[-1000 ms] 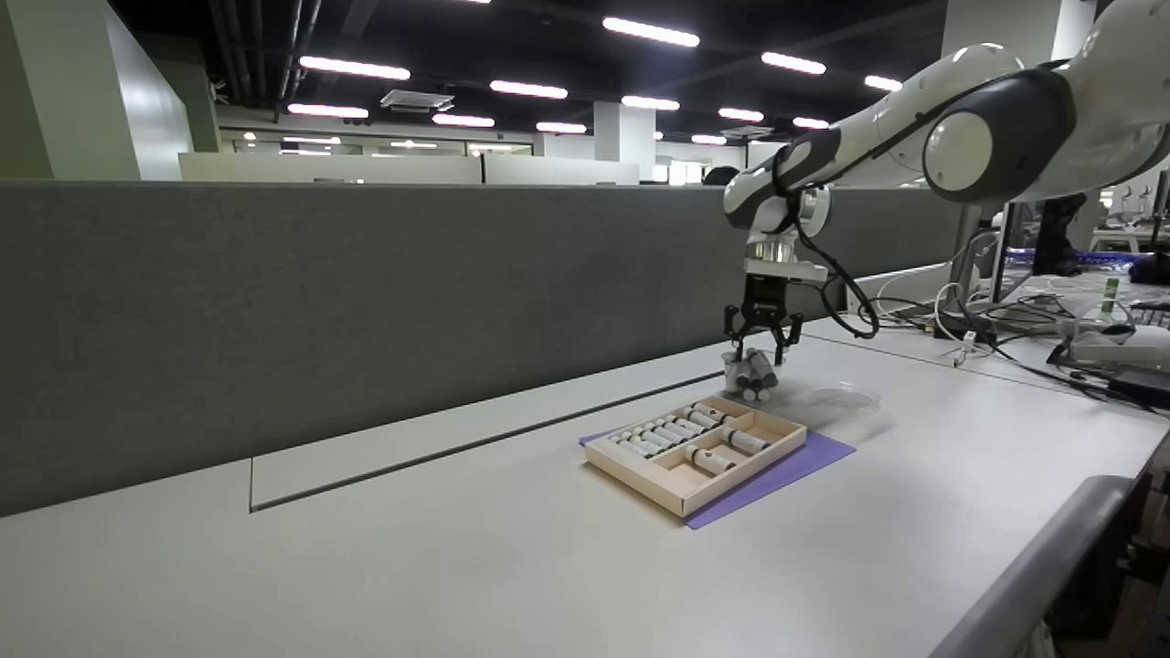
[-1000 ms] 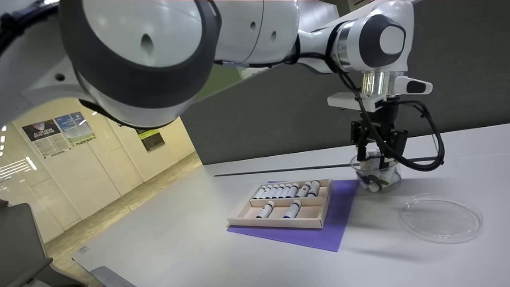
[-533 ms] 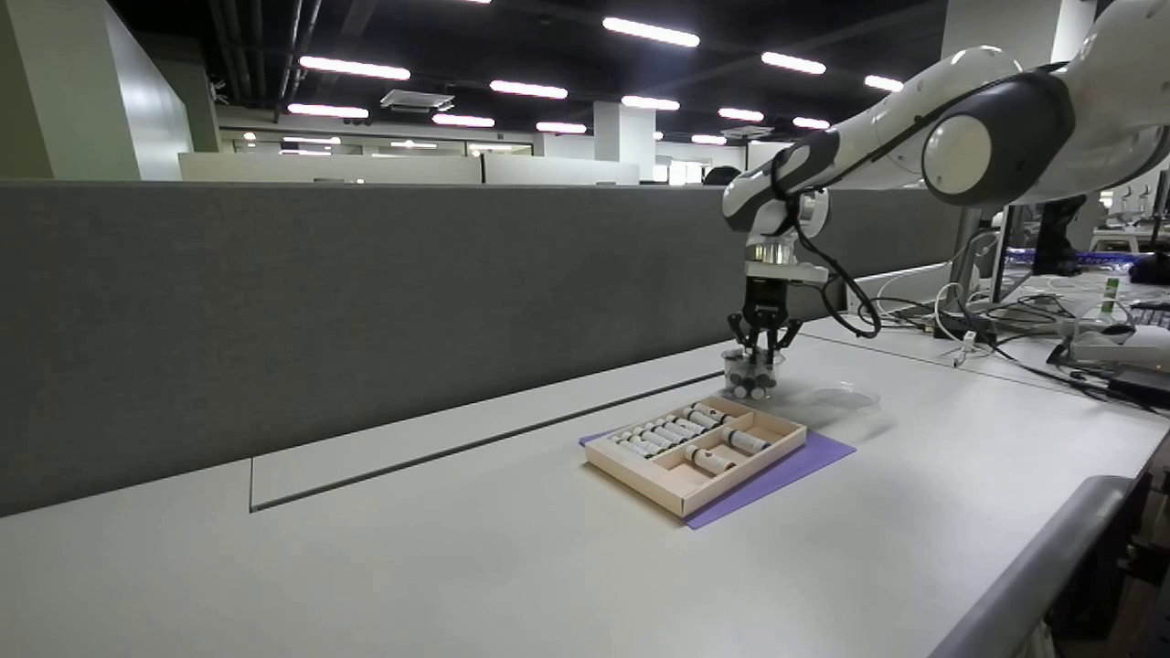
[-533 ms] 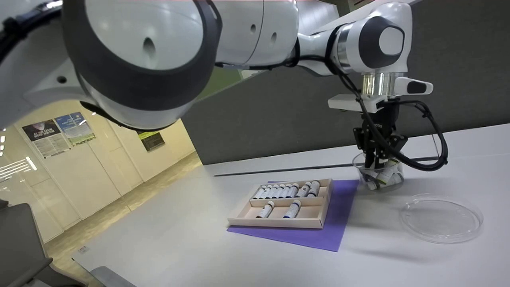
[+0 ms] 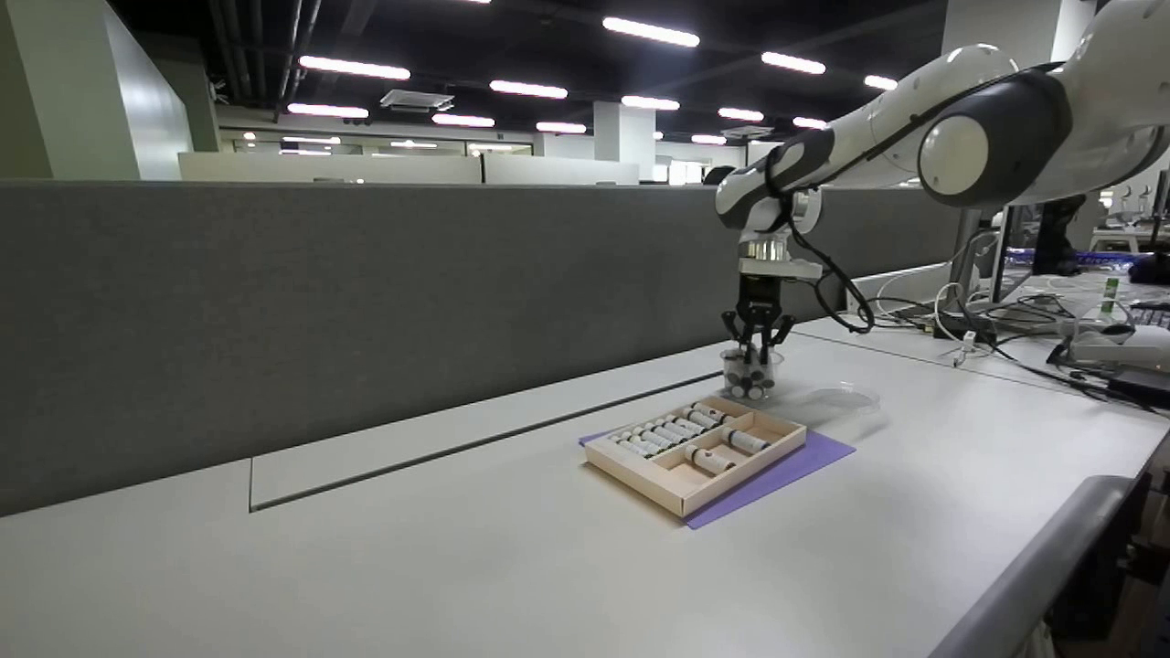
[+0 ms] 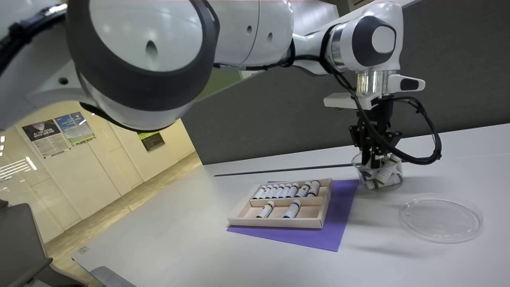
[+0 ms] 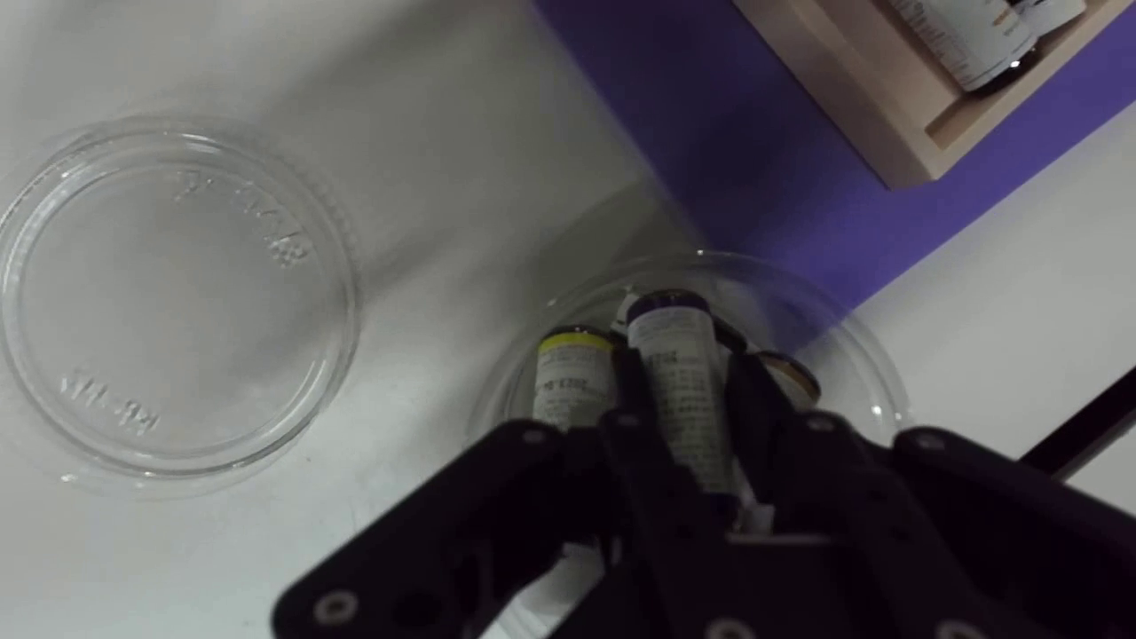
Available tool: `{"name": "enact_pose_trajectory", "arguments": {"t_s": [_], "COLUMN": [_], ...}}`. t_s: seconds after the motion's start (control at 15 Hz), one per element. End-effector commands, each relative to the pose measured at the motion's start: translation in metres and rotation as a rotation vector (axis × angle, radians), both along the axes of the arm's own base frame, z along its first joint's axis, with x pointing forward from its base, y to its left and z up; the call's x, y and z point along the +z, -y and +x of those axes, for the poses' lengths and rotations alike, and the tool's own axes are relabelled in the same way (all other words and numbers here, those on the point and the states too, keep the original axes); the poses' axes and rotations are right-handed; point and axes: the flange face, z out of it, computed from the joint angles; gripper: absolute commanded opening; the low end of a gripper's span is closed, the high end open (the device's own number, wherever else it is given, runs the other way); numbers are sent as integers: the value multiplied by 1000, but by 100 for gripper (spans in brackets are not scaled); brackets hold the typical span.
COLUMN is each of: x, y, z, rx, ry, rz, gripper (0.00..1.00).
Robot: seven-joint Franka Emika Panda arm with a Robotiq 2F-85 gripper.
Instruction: Take a bottle from the clear bowl and put it on the bottom compartment of the box
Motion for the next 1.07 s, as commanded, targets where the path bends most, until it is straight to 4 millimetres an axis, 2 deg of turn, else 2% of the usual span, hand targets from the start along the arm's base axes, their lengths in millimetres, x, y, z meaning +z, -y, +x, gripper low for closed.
{"name": "enact_pose_trajectory", "arguments": {"t_s": [0.0,0.6,0.73,1.0], "x": [28,73,75,61], "y": [-12,-46,-52,-64], "z": [11,26,25,12], "rx": [24,191,250,354], "ry": [20,71,74,-9], "rz": [-21,-32,0,95], "gripper": [5,5,5,5]}}
